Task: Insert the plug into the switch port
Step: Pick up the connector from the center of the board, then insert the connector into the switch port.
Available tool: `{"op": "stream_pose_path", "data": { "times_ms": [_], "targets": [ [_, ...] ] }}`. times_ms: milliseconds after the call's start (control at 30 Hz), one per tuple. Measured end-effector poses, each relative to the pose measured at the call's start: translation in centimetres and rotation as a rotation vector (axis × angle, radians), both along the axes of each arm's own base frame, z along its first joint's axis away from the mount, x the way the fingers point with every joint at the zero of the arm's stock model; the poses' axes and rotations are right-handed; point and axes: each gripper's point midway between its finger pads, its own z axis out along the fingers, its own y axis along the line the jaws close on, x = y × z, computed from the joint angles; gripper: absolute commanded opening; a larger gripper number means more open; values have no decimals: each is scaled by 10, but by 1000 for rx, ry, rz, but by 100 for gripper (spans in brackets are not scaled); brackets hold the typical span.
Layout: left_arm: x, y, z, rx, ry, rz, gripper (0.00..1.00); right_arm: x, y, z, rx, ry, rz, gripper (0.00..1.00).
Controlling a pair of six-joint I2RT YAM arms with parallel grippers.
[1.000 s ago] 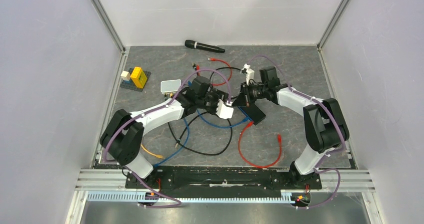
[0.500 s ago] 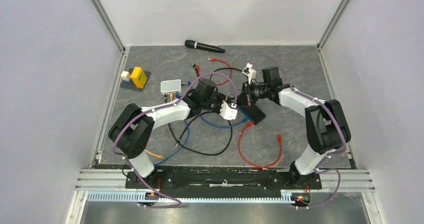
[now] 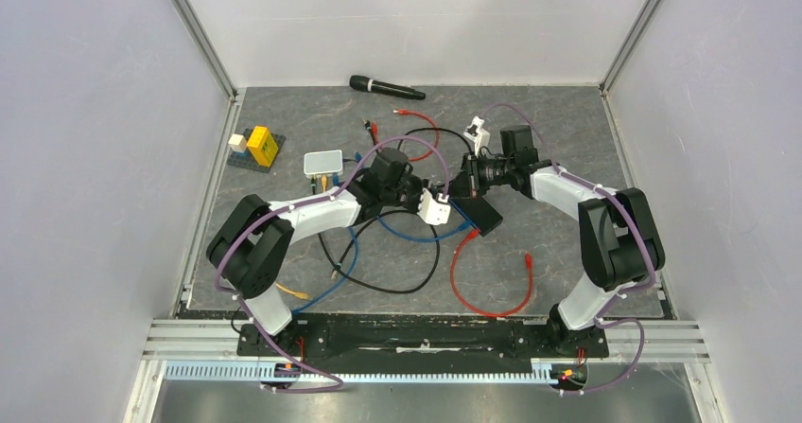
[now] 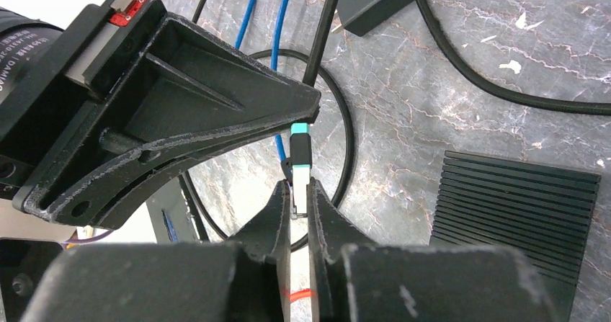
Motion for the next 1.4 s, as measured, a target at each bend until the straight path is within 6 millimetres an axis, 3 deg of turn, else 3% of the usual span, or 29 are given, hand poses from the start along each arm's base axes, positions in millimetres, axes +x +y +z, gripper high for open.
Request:
{"op": "stream_pose_path", "data": {
  "times_ms": [200,300,433,600,700,1167,1400],
  "targets": [
    [5,-2,4,-35,-14,23,2,9,-7,3,5,16,-61,38],
    [9,-3,7,-63,0,64,2,20,-21,9,-9,-1,-141,52],
    [17,-5,11,-81,79,147,2,36,-53,24,-39,-75,-287,62],
    [26,-6,19,-115,210,289,2,51,-94,43,-102,-200,-465,65],
    [23,-3,18,-113,310,365,2,55,-103,42,-134,-229,-499,65],
    [-6,12,-35,-10,712,674,2,52,-117,-22,-259,-128,-507,64],
    [-21,6,-57,62,880,784,2,51,-122,-52,-312,-56,-495,62]
  ]
}}
